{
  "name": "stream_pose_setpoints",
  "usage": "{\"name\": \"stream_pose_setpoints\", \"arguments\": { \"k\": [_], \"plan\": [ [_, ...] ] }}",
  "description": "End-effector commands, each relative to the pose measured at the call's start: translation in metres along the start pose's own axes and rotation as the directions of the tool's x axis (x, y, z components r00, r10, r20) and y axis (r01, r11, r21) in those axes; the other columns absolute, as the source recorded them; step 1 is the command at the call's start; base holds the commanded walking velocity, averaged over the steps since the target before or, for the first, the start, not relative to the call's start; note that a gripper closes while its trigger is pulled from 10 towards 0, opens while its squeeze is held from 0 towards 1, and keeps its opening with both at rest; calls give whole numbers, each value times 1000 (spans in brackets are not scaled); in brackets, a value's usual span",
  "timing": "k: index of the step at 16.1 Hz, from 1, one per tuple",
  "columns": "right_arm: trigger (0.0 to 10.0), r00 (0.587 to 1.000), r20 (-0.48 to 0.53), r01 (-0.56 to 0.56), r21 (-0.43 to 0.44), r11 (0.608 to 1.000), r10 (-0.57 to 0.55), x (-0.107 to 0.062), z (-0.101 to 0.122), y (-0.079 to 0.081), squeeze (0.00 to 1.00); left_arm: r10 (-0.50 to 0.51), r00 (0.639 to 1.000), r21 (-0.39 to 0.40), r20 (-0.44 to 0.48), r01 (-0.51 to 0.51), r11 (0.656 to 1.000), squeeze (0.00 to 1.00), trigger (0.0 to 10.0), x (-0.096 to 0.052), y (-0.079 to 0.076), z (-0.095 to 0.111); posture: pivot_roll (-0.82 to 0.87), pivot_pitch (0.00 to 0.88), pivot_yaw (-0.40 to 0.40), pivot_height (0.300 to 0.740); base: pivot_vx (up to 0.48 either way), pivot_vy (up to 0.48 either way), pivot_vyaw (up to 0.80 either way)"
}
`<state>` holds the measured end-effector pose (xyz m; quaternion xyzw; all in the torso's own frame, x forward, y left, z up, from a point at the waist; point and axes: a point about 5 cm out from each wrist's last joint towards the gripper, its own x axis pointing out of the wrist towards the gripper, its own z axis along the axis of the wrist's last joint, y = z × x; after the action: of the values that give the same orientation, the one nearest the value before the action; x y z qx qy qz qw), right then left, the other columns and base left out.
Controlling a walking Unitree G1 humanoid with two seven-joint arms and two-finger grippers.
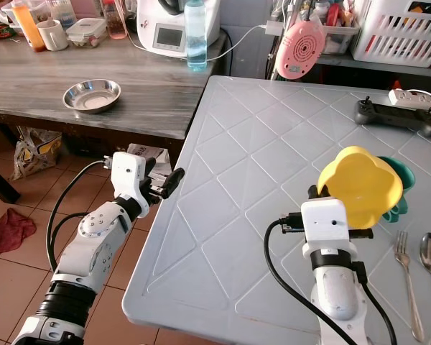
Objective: Setting the table
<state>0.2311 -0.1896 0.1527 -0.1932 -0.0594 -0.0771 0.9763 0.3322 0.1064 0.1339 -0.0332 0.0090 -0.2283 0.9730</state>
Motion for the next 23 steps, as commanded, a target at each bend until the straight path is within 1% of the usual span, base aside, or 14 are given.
{"name": "stream_pose_setpoints", "arguments": {
  "k": [1, 3, 13, 19, 22, 23],
  "plan": [
    [10000, 1000, -5, 7, 4, 1000, -7, 0, 0, -2, 0, -3, 999, 12, -32, 3, 1000, 0, 10000, -1, 0, -5, -1, 91, 10, 740, 0, 0, 0],
    [10000, 1000, -5, 9, 6, 1000, -9, 0, 1, -2, 0, -3, 999, 13, -35, 4, 1000, 0, 10000, -1, 1, -5, -2, 91, 11, 740, 0, 0, 0],
    [10000, 1000, -13, 8, 13, 1000, -8, -1, -2, 0, 0, -6, 999, 16, -46, 7, 1000, 0, 10000, -1, 1, -7, 1, 91, 14, 740, -262, 0, 0],
    [10000, 1000, -11, 17, 12, 1000, -17, 1, -2, -3, 0, -14, 999, 17, -52, 15, 1000, 0, 10000, -1, 1, -6, 4, 92, 19, 740, -264, 0, 0],
    [10000, 1000, -8, 21, 17, 1000, -21, 0, -1, -1, 0, -10, 999, 48, -54, 13, 999, 0, 10000, -2, 3, -8, 3, 94, 21, 740, 0, 0, 0],
    [10000, 1000, -8, 22, 17, 1000, -22, -1, -1, -1, 0, -9, 998, 46, -56, 11, 999, 0, 10000, -3, 4, -9, 3, 95, 21, 740, 0, 0, 0]
  ]
}}
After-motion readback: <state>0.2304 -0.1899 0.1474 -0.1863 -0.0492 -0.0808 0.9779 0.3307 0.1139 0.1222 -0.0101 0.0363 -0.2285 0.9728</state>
